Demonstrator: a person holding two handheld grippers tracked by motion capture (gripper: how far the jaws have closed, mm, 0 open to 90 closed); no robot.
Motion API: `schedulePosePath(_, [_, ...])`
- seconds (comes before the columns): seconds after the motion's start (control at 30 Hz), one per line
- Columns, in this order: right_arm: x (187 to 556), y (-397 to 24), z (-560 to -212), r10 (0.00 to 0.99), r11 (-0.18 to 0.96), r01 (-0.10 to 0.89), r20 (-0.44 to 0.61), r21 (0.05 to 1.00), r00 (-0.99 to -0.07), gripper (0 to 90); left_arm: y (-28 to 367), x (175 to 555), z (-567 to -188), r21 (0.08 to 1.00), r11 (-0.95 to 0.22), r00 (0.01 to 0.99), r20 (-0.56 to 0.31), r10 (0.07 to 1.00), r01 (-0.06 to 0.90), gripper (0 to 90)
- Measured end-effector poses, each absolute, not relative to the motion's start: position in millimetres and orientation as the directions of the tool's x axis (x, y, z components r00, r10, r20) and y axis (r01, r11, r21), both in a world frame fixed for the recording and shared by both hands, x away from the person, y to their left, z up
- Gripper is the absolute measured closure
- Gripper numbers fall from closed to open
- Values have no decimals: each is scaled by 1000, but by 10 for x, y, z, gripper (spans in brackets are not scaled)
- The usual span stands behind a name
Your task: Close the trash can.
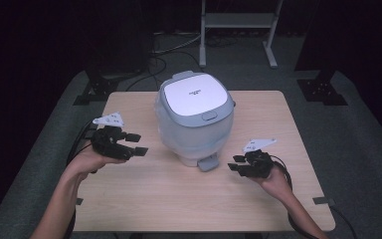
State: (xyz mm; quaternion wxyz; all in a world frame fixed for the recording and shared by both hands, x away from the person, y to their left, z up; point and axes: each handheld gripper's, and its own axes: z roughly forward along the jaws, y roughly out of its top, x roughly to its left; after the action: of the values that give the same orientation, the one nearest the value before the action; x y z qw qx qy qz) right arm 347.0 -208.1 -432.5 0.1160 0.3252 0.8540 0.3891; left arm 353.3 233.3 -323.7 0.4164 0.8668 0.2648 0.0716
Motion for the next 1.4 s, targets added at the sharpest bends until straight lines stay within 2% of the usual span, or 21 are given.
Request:
schedulePosePath(0.57, [3430,-2396,-4362,683,445,517,97,731,-724,503,2364,3500,-3587,759,-488,828,-116,549,430,321])
schedulePosePath(0.8, [3398,-2485,-4412,697,435,532,103,726,-709,468,2392,3464,-3681,761,-489,816,-90,571,426,293])
schedulePosePath(1.4, [3268,-2779,-4517,738,397,566,116,722,-665,441,2426,3388,-4016,769,-459,788,-93,609,446,241])
